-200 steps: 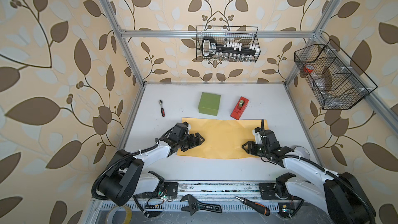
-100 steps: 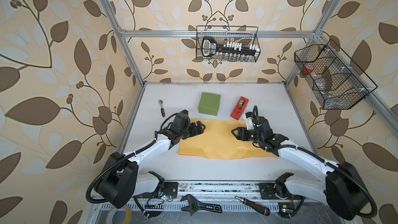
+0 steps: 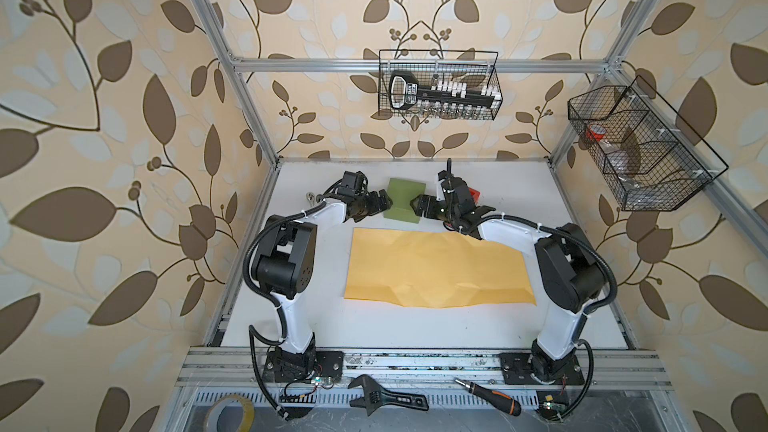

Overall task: Wrap the gift box in paper
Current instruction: 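Reach both grippers to the green box and grip its sides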

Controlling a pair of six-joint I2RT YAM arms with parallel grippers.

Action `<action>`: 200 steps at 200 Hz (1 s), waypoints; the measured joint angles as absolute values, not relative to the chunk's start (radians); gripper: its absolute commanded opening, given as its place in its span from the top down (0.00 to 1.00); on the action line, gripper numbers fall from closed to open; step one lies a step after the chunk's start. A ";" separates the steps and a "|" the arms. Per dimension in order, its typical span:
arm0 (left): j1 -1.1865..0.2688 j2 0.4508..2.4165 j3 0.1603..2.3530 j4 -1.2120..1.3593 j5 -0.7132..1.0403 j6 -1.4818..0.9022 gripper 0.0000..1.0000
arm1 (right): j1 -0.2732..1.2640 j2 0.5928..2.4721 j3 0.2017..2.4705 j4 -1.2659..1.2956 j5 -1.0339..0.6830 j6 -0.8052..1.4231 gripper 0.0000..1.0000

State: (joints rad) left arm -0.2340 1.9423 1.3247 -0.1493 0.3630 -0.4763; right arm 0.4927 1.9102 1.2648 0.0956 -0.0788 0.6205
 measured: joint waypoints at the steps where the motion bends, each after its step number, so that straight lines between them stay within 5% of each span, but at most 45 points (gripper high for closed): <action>1: -0.234 1.948 1.330 -0.151 0.365 -0.475 0.04 | 0.492 1.914 1.268 0.096 -0.078 0.622 0.13; 40: -0.228 2.077 1.514 -0.238 0.438 -0.419 0.05 | 0.459 2.040 1.373 0.081 -0.088 0.661 0.14; 86: -0.228 2.167 1.637 -0.284 0.542 -0.384 0.21 | 0.446 2.159 1.495 0.056 -0.173 0.679 0.23; 200: -0.213 2.058 1.433 -0.190 0.647 -0.498 0.32 | 0.426 2.132 1.470 0.063 -0.311 0.719 0.39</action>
State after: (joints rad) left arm -0.2131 2.0579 1.4330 -0.1902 0.6468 -0.4976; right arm 0.4255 2.1319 1.4696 0.0628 -0.3115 0.7189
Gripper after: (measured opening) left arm 0.687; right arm 0.621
